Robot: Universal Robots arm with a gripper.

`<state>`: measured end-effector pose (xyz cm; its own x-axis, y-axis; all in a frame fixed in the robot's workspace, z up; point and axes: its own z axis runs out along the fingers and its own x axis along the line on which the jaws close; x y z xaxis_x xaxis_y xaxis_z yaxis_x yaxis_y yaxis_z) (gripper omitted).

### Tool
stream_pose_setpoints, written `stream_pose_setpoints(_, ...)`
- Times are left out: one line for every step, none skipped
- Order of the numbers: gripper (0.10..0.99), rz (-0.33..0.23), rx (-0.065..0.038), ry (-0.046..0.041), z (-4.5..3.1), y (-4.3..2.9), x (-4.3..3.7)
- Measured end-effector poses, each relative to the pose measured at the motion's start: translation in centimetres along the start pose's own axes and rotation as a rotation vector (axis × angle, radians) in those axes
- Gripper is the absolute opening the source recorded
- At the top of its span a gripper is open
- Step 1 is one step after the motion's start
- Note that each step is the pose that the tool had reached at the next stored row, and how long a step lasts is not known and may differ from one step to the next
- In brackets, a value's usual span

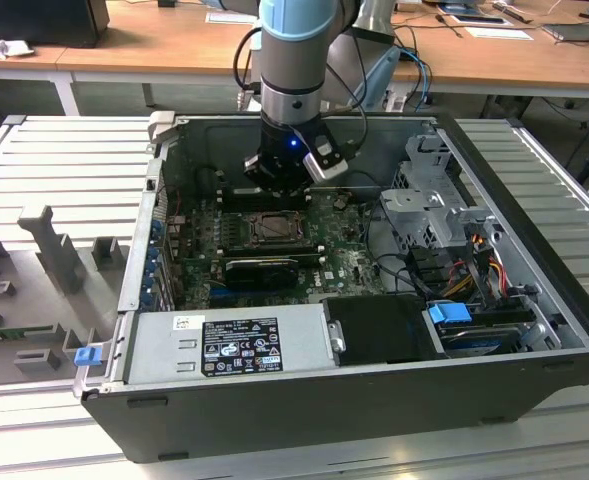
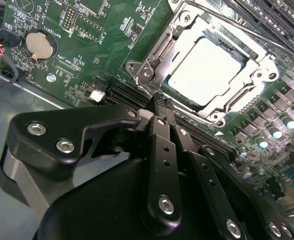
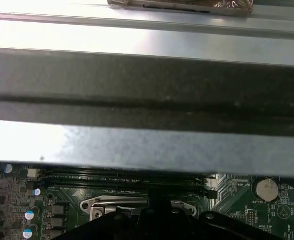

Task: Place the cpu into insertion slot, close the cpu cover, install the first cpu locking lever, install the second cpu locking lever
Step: 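Install the second cpu locking lever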

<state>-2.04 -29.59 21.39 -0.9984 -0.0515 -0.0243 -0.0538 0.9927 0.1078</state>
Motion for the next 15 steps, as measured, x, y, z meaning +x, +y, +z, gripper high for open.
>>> stream_pose_setpoints(0.106,0.000,0.000,0.0000,0.00,-0.02,0.00)
stream_pose_setpoints(0.106,0.000,0.000,0.0000,0.00,-0.04,0.00)
stream_pose_setpoints(0.106,0.000,0.000,0.0001,-0.02,-0.11,0.00)
stream_pose_setpoints(0.106,0.000,0.000,0.0000,-0.03,-0.23,0.01)
stream_pose_setpoints(0.106,0.000,0.000,0.0000,-0.04,-0.37,0.02)
stream_pose_setpoints(0.106,0.000,0.000,0.0000,-0.05,-0.46,0.02)
stream_pose_setpoints(0.106,0.000,0.000,0.0000,-0.06,-0.52,0.03)
stream_pose_setpoints(0.106,0.000,0.000,0.0000,-0.07,-0.66,0.03)
stream_pose_setpoints(0.106,0.000,0.000,0.0000,-0.08,-0.75,0.04)
stream_pose_setpoints(0.106,0.000,0.000,0.0000,-0.09,-0.83,0.04)
stream_pose_setpoints(0.106,0.000,0.000,0.0000,-0.10,-0.90,0.05)
stream_pose_setpoints(0.106,0.000,0.000,-0.0001,-0.10,-0.91,0.05)
stream_pose_setpoints(0.106,0.000,0.000,0.0001,-0.16,-0.92,0.05)
stream_pose_setpoints(0.106,0.000,0.000,0.0000,-0.33,-0.92,0.04)
stream_pose_setpoints(0.106,0.000,0.000,0.0000,-0.39,-0.92,0.04)
